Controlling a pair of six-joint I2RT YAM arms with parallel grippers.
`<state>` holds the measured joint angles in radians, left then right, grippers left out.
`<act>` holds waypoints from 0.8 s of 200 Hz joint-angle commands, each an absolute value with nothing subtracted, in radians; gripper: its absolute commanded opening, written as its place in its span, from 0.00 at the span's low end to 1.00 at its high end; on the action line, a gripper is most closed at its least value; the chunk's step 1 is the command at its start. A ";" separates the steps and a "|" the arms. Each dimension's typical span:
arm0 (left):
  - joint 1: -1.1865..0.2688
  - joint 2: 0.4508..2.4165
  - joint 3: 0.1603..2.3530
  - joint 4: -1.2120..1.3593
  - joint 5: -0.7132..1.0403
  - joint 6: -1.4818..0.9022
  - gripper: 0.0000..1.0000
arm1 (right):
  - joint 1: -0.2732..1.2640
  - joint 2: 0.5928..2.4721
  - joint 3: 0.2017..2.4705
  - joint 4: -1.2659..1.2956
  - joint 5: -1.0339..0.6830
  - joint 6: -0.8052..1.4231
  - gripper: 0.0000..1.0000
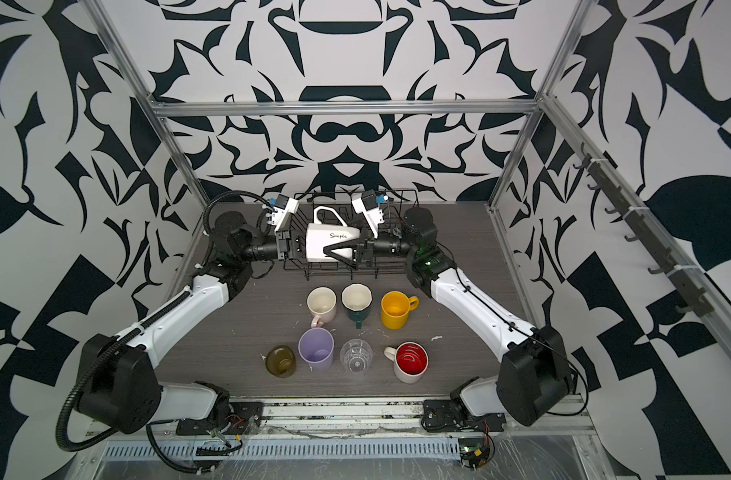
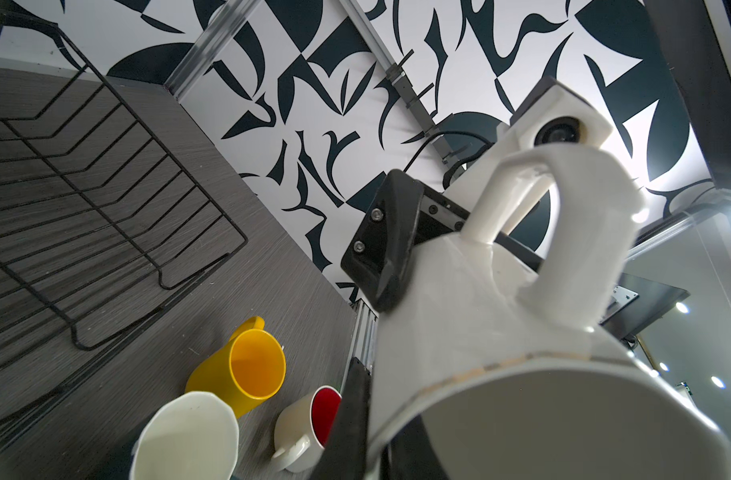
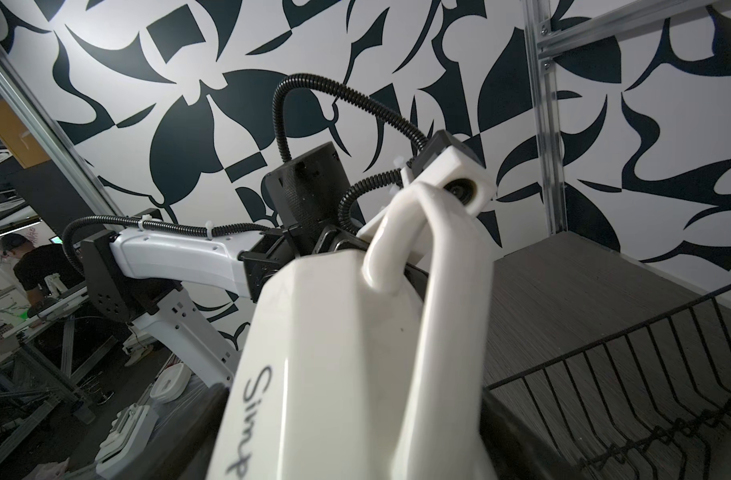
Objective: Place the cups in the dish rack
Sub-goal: 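Grasp the mug handle with the right gripper beside the left gripper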
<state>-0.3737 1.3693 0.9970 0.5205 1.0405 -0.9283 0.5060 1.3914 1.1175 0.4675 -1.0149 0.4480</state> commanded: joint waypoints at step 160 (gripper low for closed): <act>-0.386 1.378 1.067 0.704 1.067 -1.048 0.00 | 0.536 1.396 1.169 0.439 -1.030 0.431 0.00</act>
